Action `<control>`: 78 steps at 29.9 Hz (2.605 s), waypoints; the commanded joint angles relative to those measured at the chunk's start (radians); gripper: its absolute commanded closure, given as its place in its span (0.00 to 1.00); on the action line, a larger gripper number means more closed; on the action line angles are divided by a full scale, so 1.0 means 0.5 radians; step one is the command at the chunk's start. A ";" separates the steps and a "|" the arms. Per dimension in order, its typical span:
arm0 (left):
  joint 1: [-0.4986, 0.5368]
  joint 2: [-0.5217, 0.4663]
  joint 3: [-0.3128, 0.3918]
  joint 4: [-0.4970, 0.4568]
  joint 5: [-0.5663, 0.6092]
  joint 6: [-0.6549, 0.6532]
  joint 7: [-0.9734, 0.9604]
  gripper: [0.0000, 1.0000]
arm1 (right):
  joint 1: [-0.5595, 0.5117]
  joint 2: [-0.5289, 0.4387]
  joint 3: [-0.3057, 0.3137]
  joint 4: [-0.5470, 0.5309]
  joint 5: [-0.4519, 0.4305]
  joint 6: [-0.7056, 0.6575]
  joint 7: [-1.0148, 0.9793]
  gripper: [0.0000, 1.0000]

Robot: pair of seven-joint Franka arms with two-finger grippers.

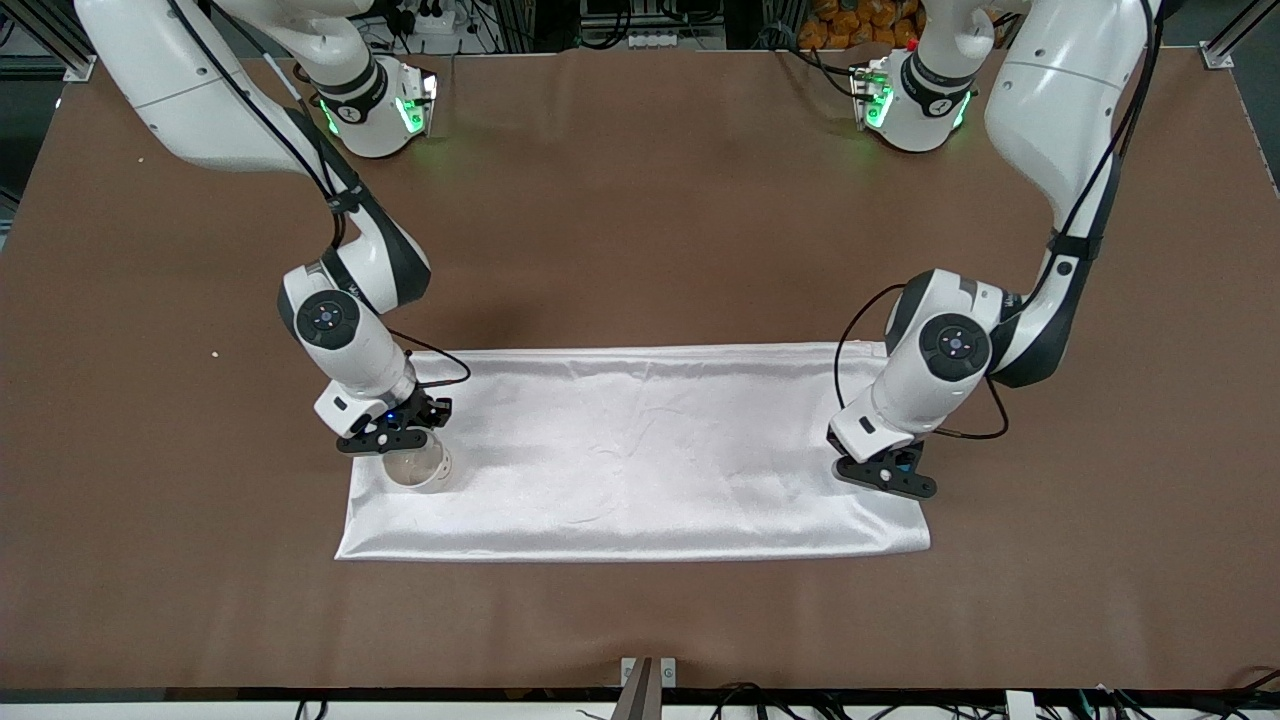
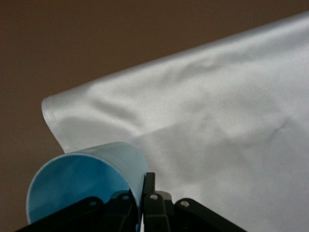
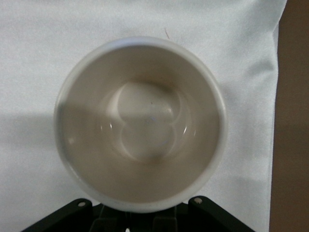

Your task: Place blue cup into white mug on table

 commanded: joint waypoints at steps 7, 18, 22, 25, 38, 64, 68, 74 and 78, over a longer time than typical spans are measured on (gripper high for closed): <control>0.025 -0.407 -0.008 -0.050 0.067 -0.370 -0.061 1.00 | 0.004 -0.007 0.100 0.038 -0.040 -0.086 0.398 1.00; 0.043 -0.894 -0.005 -0.063 -0.129 -1.051 -0.027 1.00 | 0.007 -0.046 0.266 0.035 -0.037 -0.144 0.745 1.00; 0.043 -0.999 -0.002 -0.063 -0.163 -1.183 -0.027 1.00 | 0.016 -0.040 0.333 0.023 -0.037 -0.156 0.844 1.00; 0.043 -1.042 0.004 -0.066 -0.175 -1.229 -0.027 1.00 | 0.022 -0.040 0.401 0.011 -0.037 -0.196 0.932 1.00; 0.043 -1.195 0.004 -0.056 -0.233 -1.306 -0.027 1.00 | 0.053 -0.043 0.763 0.017 -0.040 -0.414 1.288 1.00; 0.043 -1.202 0.001 -0.063 -0.245 -1.367 -0.030 1.00 | 0.890 -0.019 0.874 0.020 -0.307 -0.472 2.420 1.00; 0.040 -1.202 0.001 -0.060 -0.255 -1.367 -0.030 1.00 | 0.890 0.015 0.867 0.023 -0.482 -0.466 2.552 1.00; 0.043 -1.202 0.004 -0.063 -0.258 -1.367 -0.030 1.00 | 0.894 0.101 0.828 0.060 -0.586 -0.454 2.577 1.00; 0.043 -1.202 0.004 -0.063 -0.258 -1.367 -0.030 1.00 | 0.906 0.196 0.806 0.099 -0.663 -0.457 2.608 1.00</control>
